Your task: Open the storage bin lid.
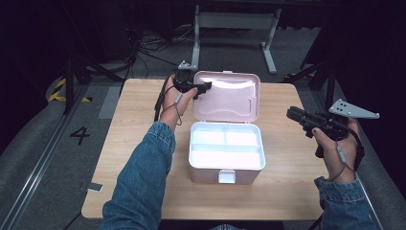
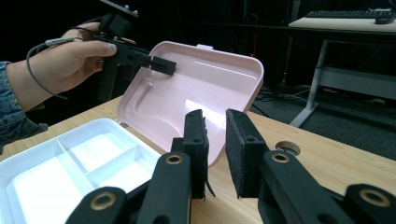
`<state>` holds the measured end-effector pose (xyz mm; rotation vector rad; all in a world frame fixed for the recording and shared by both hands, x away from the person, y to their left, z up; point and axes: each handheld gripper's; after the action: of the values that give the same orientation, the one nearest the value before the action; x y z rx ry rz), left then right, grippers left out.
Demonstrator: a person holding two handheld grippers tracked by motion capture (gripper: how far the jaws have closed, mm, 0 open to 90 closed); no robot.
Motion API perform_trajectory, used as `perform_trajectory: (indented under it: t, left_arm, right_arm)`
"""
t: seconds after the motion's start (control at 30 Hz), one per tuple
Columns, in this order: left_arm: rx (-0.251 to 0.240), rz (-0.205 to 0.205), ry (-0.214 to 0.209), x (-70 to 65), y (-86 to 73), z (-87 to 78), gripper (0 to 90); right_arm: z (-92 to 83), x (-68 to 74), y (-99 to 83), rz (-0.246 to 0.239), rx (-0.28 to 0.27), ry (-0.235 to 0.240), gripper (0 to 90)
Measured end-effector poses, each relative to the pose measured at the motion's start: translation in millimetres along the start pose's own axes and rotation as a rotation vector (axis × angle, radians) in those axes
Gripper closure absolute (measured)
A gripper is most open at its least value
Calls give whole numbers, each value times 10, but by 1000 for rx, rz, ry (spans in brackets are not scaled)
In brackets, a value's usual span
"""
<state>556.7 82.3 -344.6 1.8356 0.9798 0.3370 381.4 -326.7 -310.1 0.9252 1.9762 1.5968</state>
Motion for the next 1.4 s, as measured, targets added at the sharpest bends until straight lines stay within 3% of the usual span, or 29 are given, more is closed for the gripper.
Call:
perform_trajectory:
  t: [0.5, 0.97, 1.4]
  left_arm:
    - [46, -46, -17, 111, -105, 185, 402]
    - [112, -62, -28, 195, -209, 310, 366]
    - [134, -75, -27, 224, -262, 351, 360]
  right_arm:
    - [3, -27, -5, 2, -5, 3, 791]
    - [34, -35, -22, 22, 10, 23, 785]
    - [78, -45, -49, 21, 43, 22, 770]
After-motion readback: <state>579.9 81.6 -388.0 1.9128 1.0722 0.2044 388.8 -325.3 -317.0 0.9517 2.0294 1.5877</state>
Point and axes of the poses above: each handheld gripper's, and its own axes: z roughly forward along the jaws, y roughly out of its top, x roughly to its left, and after that the axes turned 1 degree about y, right-handed
